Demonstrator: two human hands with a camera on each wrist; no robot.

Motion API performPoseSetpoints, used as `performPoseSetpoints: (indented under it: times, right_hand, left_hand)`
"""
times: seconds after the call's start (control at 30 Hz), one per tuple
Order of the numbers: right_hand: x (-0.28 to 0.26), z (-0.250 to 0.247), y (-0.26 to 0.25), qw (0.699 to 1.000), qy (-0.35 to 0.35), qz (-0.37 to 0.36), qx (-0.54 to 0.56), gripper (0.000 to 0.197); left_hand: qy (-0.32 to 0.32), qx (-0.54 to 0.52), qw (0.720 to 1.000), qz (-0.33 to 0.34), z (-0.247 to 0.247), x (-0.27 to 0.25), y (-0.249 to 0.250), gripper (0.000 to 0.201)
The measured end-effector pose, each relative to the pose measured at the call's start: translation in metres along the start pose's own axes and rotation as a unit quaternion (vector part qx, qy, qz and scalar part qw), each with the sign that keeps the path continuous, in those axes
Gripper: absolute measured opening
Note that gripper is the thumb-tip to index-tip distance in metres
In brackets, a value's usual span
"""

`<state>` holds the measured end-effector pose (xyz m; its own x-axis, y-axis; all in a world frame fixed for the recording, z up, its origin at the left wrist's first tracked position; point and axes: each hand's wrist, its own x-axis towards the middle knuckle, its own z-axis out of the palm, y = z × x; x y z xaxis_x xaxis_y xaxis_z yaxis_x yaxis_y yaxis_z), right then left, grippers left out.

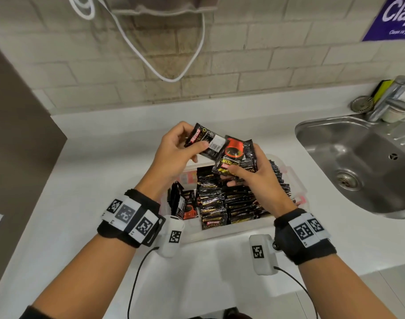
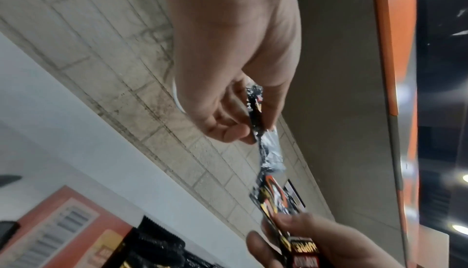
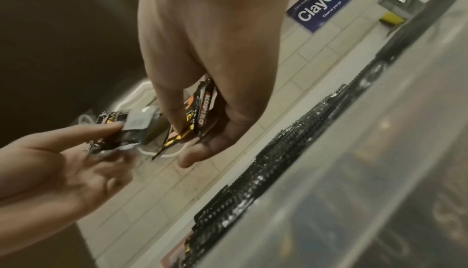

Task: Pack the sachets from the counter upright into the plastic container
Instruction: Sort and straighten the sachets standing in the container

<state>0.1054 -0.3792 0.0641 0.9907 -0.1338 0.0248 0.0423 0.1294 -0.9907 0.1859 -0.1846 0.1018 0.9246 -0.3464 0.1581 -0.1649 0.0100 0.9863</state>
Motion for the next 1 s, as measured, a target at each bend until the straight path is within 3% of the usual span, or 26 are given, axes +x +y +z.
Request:
performPoseSetpoints:
  times: [0.1, 0.27, 0.37, 0.47, 0.57, 0.63, 0.73, 0.8, 0.87, 1.0]
  right_hand:
    - [0.002, -0.01, 0.002, 0.999, 0.027, -0.007, 0.032, 0.041]
    - [0.002, -0.012, 0.004, 0.998, 0.045, -0.011, 0.029, 0.035]
    - [-0.001, -0.009, 0.006, 0.998, 0.048, -0.017, 0.024, 0.033]
    - [-0.003, -0.008, 0.008, 0.998, 0.054, -0.011, 0.026, 0.032]
    - [-0.004, -0.009, 0.007, 0.997, 0.064, -0.01, 0.031, 0.03]
    - [-0.005, -0.01, 0.007, 0.997, 0.066, -0.013, 0.028, 0.03]
    - [-0.007, -0.011, 0.008, 0.997, 0.076, -0.016, 0.026, 0.029]
    - [-0.008, -0.01, 0.008, 0.996, 0.081, -0.017, 0.029, 0.028]
    - [-0.008, -0.01, 0.009, 0.996, 0.082, -0.016, 0.03, 0.028]
    - [-0.009, -0.009, 0.008, 0.996, 0.084, -0.017, 0.036, 0.027]
  left_hand:
    - [-0.093, -0.02, 0.995, 0.003, -0.015, -0.004, 0.002, 0.021]
    - [-0.197, 0.062, 0.978, -0.007, -0.018, -0.015, -0.002, 0.037]
    - [-0.24, 0.104, 0.964, -0.05, -0.017, -0.022, -0.003, 0.038]
    - [-0.292, 0.069, 0.949, -0.099, -0.018, -0.029, -0.003, 0.033]
    - [-0.321, 0.041, 0.937, -0.128, -0.021, -0.03, 0.0, 0.019]
    - [-0.324, 0.098, 0.934, -0.114, -0.023, -0.029, -0.001, 0.026]
    - [-0.34, 0.127, 0.921, -0.144, -0.023, -0.031, -0.007, 0.016]
    - [-0.347, 0.149, 0.913, -0.153, -0.022, -0.031, -0.008, 0.035]
    - [-0.339, 0.186, 0.913, -0.133, -0.02, -0.032, -0.006, 0.044]
    - [-0.331, 0.269, 0.9, -0.083, -0.015, -0.032, -0.003, 0.03]
